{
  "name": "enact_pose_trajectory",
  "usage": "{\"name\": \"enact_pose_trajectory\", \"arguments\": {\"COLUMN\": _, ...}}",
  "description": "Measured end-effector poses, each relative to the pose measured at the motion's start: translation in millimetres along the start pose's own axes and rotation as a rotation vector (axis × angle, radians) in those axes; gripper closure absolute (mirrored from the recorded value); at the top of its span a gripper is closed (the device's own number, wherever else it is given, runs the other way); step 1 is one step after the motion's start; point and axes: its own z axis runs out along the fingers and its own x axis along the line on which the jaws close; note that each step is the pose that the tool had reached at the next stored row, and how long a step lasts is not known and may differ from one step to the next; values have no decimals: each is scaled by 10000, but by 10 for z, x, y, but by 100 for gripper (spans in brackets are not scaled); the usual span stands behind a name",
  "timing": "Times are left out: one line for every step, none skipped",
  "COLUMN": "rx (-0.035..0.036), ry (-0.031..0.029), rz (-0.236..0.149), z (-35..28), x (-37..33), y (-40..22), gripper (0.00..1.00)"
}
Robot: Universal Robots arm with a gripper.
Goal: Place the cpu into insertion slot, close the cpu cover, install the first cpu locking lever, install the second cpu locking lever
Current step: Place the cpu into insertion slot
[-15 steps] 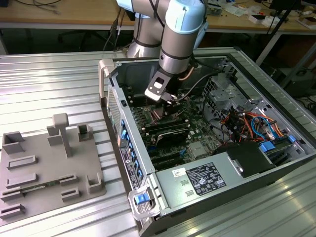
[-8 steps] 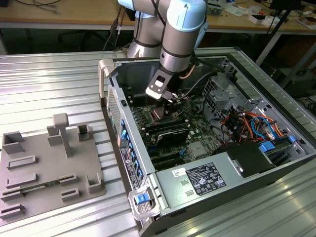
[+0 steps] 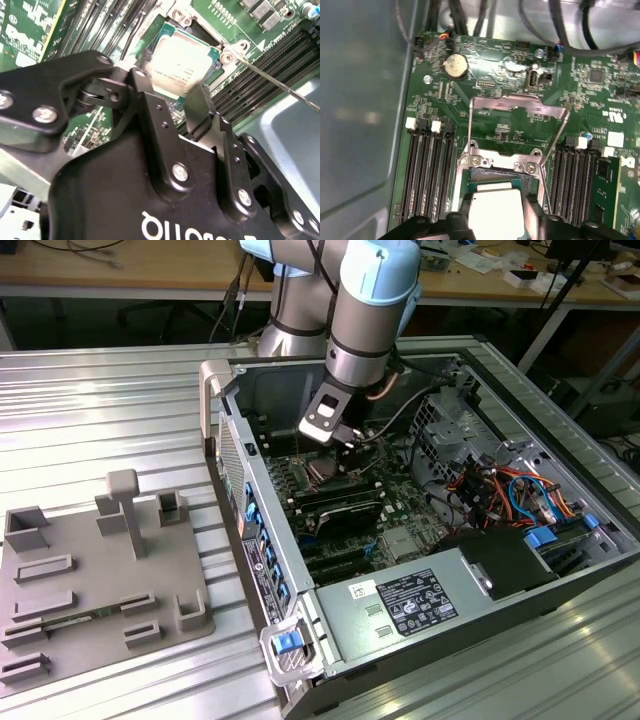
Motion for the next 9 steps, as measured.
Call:
{"name": "enact_pose_trajectory", "arguments": {"rx": -4, "ry": 5, "rz": -69, "z": 2, "x": 0, "y": -5, "gripper": 43}}
{"name": "enact_pose_trajectory", "arguments": {"rx": -3, "ry": 8, "rz": -134, "z": 2, "x": 1, "y": -13, "gripper": 36}}
{"name": "enact_pose_trajectory", "arguments": {"rx": -7, "ry": 15, "rz": -192, "z": 4, "x": 1, "y": -17, "gripper": 31}}
{"name": "enact_pose_trajectory", "arguments": {"rx": -10, "ry": 22, "rz": -240, "z": 8, "x": 2, "y": -20, "gripper": 31}}
{"name": "enact_pose_trajectory", "arguments": {"rx": -10, "ry": 27, "rz": -268, "z": 13, "x": 2, "y": -22, "gripper": 25}}
{"name": "enact_pose_trajectory", "arguments": {"rx": -7, "ry": 24, "rz": -278, "z": 21, "x": 1, "y": -24, "gripper": 20}}
{"name": "enact_pose_trajectory", "arguments": {"rx": -7, "ry": 23, "rz": -275, "z": 28, "x": 2, "y": -27, "gripper": 20}}
{"name": "enact_pose_trajectory", "arguments": {"rx": -9, "ry": 25, "rz": -275, "z": 40, "x": 4, "y": -38, "gripper": 20}}
{"name": "enact_pose_trajectory", "arguments": {"rx": -11, "ry": 27, "rz": -277, "z": 49, "x": 6, "y": -47, "gripper": 20}}
